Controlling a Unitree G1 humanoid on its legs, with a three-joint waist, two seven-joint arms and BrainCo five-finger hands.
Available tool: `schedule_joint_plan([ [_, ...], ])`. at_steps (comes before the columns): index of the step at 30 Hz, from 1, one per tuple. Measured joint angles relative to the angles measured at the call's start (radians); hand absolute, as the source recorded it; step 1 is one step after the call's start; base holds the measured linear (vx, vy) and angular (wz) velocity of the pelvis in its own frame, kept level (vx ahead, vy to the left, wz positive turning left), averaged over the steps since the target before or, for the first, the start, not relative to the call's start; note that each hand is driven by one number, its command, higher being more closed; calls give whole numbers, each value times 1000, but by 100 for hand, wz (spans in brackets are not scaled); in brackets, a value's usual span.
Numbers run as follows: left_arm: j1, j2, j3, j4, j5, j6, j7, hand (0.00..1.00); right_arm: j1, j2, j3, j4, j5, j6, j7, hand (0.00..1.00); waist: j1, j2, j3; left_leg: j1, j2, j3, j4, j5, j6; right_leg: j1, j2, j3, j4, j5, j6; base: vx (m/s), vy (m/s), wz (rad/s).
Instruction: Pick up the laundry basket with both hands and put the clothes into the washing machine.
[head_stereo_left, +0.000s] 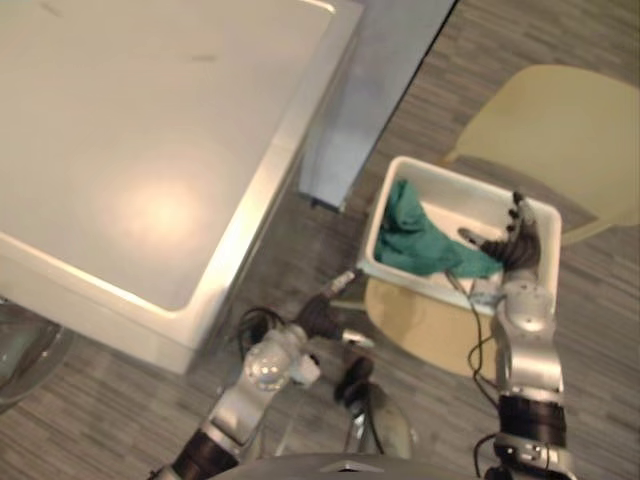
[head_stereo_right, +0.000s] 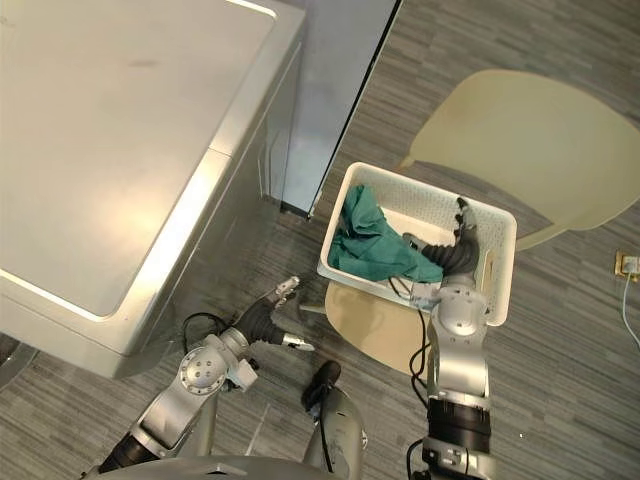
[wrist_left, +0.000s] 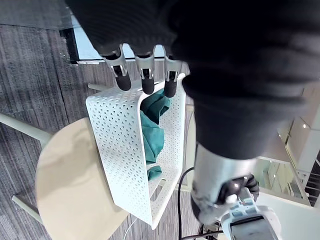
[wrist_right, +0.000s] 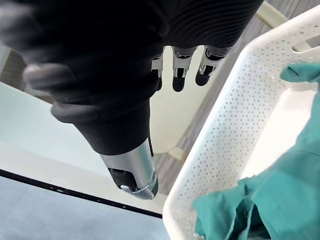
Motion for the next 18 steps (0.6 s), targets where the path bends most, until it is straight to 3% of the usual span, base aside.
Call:
schedule_joint_plan([
  [7,0,-2,12,-3,-60,-12,6,0,-241,-159,-30,274,5,-7,-30,0,22,11,78,-68,24,6,24,-5,-5,-67,17,6,6,7,-2,32,-13,-8],
  [10,-18,-2,2,-2,-90,-13,7,0,-368,-172,-21,402,42,-24,-30,0,22,12,120,-68,32,9,28,-6,-7,-69,24,10,5,7,-2,37,-23,-8],
  [18,-89,-47,-1,20,-148,-13,41,0,-552,-186,120,630,135,-47,-28,0,44,13,158,-153,73,32,32,-4,-11,-167,63,37,-14,32,-20,19,-32,-18],
])
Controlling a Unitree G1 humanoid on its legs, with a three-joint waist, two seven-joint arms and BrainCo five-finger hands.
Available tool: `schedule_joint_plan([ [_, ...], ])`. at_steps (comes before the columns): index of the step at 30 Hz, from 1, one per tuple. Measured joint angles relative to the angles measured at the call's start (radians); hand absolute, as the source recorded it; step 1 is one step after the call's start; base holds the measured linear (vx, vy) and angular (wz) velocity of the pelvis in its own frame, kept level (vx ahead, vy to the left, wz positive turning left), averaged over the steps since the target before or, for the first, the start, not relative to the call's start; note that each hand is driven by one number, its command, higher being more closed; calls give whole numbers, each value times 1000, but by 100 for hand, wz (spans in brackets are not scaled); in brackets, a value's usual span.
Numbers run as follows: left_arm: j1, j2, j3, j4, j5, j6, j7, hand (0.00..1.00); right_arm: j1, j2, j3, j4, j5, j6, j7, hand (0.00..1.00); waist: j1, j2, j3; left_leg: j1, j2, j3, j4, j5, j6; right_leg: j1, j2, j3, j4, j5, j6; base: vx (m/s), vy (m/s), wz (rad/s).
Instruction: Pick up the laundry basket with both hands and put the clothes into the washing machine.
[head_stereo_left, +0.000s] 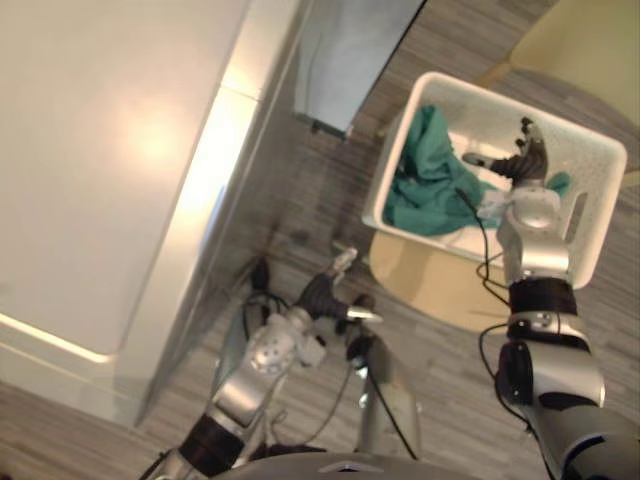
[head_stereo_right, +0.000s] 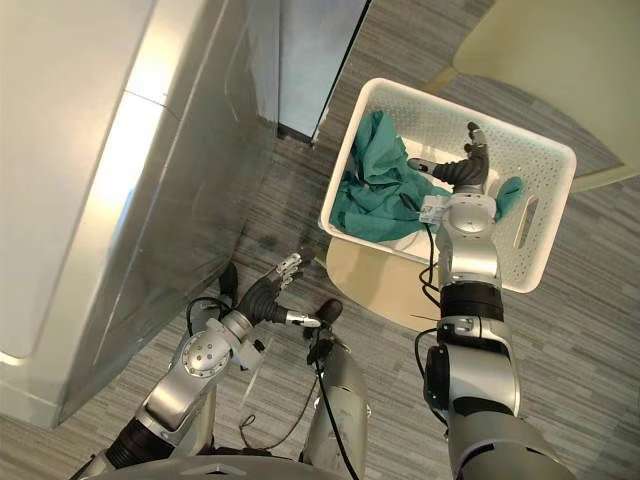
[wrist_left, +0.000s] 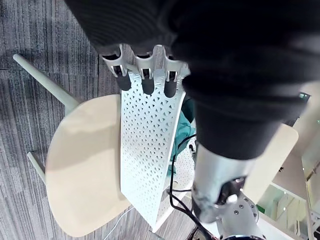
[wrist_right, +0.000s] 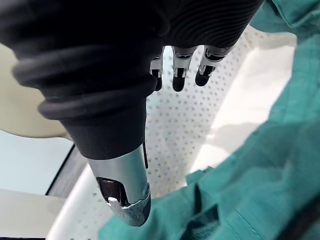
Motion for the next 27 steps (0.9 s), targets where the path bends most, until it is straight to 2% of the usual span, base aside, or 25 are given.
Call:
schedule_joint_plan([
  [6,-19,-29,55,36,-8,0,49,0,-19,40,42,-6,50,-11,-6,0,-1,-1,23,-16,4,-4,-22,14,-7,-11,7,-18,-17,3,-1,28,-26,2],
  [11,-30,-43,91,35,-9,-2,77,0,-70,107,55,-12,112,-26,-34,0,4,-3,24,-15,-3,-23,-83,60,-17,-11,10,-47,-34,3,-2,36,-45,14],
  [17,-30,-43,96,34,-32,-5,99,0,-139,106,57,73,122,-44,-30,0,12,-4,24,-6,-4,-42,-140,99,-31,-11,13,-82,-33,1,-6,0,-60,11],
  [20,-29,-43,102,29,-32,-10,99,0,-176,104,79,195,134,-48,1,0,21,-6,25,-4,-3,-55,-176,121,-35,-16,18,-98,-32,-5,-19,-39,-68,9],
  [21,-27,-43,105,19,-39,-11,99,0,-182,100,80,209,141,-63,19,0,27,-9,26,-4,-2,-56,-192,132,-38,-24,18,-99,-28,-6,-21,-47,-65,1],
  [27,-25,-41,110,-6,-59,-14,94,0,-231,39,118,320,108,-74,125,0,25,-20,27,-26,-3,-88,-219,156,-44,-41,19,-134,-11,-17,-34,-45,-57,12],
])
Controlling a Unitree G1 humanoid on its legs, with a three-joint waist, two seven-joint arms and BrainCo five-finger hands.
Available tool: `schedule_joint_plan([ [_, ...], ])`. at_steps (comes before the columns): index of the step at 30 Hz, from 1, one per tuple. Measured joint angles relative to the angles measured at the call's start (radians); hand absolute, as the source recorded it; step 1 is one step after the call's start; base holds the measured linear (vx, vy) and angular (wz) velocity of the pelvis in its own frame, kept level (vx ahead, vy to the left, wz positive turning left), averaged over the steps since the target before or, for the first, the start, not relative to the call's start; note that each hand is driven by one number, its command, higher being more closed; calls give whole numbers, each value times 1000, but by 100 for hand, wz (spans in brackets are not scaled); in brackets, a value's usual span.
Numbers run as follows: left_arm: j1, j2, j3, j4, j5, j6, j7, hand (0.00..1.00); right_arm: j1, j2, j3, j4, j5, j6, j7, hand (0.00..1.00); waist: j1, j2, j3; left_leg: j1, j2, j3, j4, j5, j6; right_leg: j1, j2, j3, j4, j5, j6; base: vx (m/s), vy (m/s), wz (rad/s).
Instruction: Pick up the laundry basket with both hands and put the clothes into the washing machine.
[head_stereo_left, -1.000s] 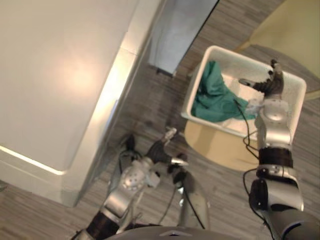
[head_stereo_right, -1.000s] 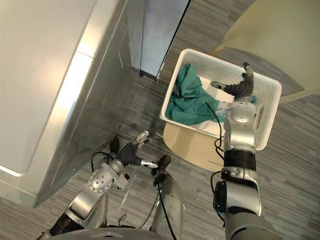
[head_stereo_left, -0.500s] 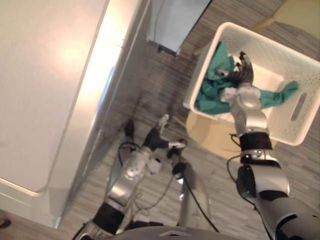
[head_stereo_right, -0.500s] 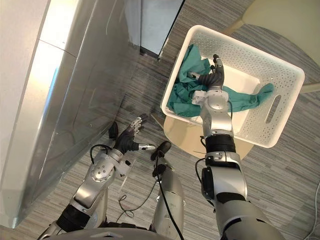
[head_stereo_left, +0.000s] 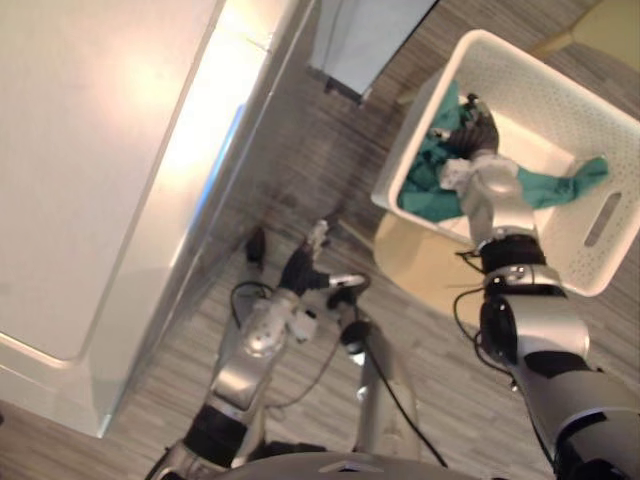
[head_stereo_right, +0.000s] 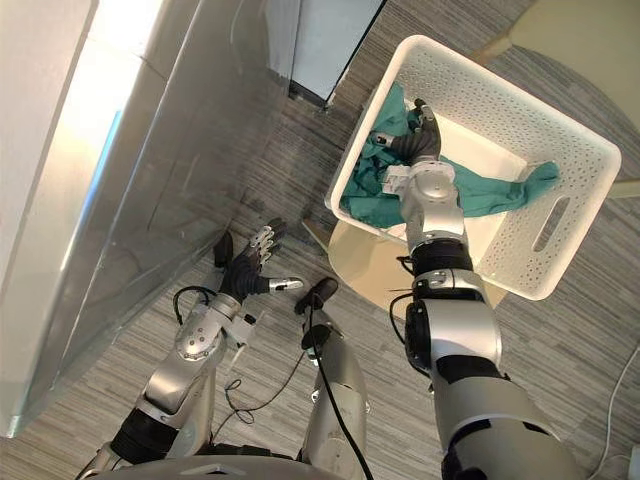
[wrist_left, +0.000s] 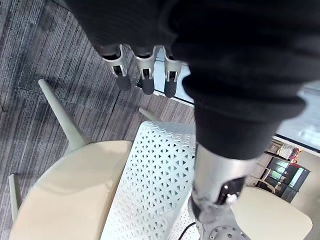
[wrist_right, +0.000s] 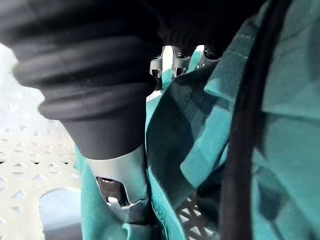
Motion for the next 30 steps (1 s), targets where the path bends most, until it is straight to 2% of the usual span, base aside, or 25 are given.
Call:
schedule_joint_plan([
  [1,-1,0,-2,-20,-10,-1,0,0,0,-12,15,15,-18,0,4,100,-1,-4,-2,-7,-1,-17,-8,9,-4,0,0,-16,9,-6,-2,-23,-64,25],
  [6,-2,2,-19,-24,-28,-6,1,0,20,-20,20,27,-50,0,28,100,6,-29,-16,-12,-7,-21,-10,12,-10,-14,-15,-22,47,-32,-6,-7,-69,11],
  [9,-4,0,-25,-24,-48,-6,5,0,20,-21,20,27,-47,0,30,100,5,-30,-17,-14,-7,-21,-9,15,-13,-17,-15,-22,57,-35,-7,12,-67,0],
  [11,-8,-1,-23,-24,-60,-6,29,0,30,-19,17,37,-36,0,16,100,8,-30,-53,-33,-7,-21,-6,18,-16,-38,-15,-21,61,-35,-7,7,-60,-2],
  [17,-26,-3,-18,-24,-68,-9,74,0,30,12,-15,48,61,0,-111,100,14,-30,-68,-42,0,-20,34,17,-17,-35,-13,-11,61,-34,-9,0,-56,-4],
  [22,-28,-14,-15,-24,-68,-22,119,0,93,43,-93,-64,129,17,-224,100,16,-30,-67,-48,14,-17,91,-19,-11,-35,-5,10,69,-30,-15,-35,-38,-15],
  [26,-32,-14,-15,-22,-82,-30,137,0,128,44,-223,-239,166,6,-316,100,5,-30,-67,-58,23,-19,132,-41,-4,-35,-1,15,82,-28,-18,-37,-23,-7],
  [30,-33,-13,-16,-16,-88,-33,137,0,174,45,-270,-447,213,-36,-381,100,-2,-30,-67,-58,24,-18,161,-53,-1,-31,-6,20,101,-32,-20,0,0,0],
])
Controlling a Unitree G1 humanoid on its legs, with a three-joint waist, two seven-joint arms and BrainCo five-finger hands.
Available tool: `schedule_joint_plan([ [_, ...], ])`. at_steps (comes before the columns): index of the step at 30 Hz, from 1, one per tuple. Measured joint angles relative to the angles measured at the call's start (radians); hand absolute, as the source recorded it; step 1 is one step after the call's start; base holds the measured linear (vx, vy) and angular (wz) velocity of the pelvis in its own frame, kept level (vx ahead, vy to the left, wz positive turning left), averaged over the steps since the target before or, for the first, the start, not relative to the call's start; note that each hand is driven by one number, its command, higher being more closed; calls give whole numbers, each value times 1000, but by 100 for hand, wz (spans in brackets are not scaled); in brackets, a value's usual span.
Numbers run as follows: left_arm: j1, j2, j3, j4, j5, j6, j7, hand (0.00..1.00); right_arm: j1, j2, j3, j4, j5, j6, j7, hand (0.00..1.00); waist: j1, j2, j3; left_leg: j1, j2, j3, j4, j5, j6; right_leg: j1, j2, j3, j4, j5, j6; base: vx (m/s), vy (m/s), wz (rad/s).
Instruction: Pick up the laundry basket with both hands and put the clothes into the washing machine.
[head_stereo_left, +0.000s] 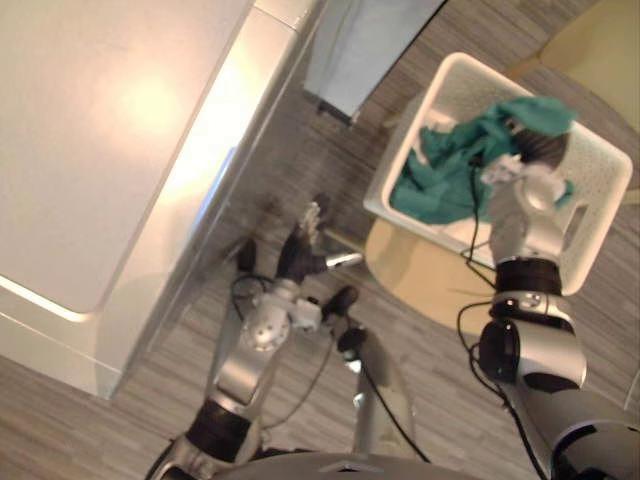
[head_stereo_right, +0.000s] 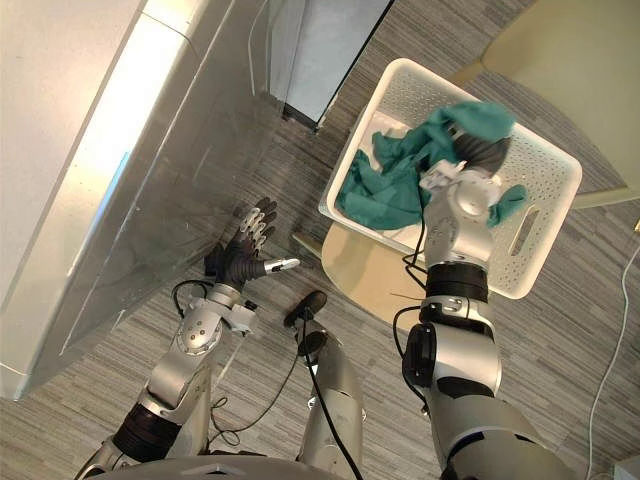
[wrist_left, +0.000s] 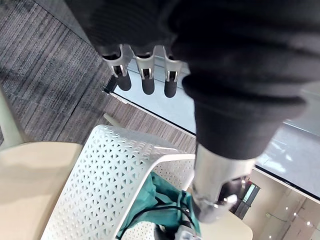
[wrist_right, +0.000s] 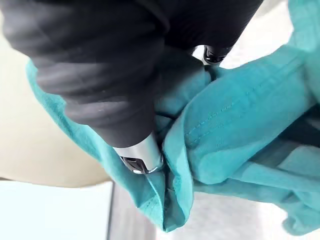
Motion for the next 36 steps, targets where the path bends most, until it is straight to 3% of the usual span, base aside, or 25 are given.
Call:
schedule_joint_plan([
  [5,3,16,-3,1,-15,-13,-3,0,127,51,-1,-329,24,-53,-30,100,-3,-4,2,35,7,3,44,-27,-4,32,-8,15,43,-25,-1,9,-37,-2],
  [12,52,45,-4,-2,-16,-15,-23,0,362,144,0,-602,16,-80,-27,100,-13,-6,2,110,9,6,46,-46,-12,96,-13,18,75,-61,-4,23,-56,3],
  [18,75,63,-6,-14,-14,-11,-50,0,470,193,12,-683,17,-80,3,100,-23,-9,-3,180,11,16,56,-70,-19,167,-9,22,75,-71,4,62,-37,-1],
  [29,99,112,-30,-55,-16,4,-77,0,605,240,91,-758,68,-80,146,100,-50,-68,-198,364,-2,41,-24,-93,-27,334,19,34,-35,-62,25,61,-16,-1],
  [36,9,114,-96,-67,-6,19,-80,0,598,241,140,-758,150,-79,189,100,-70,-74,-254,423,-8,58,-66,-89,-24,413,49,47,-159,3,39,37,34,-6],
])
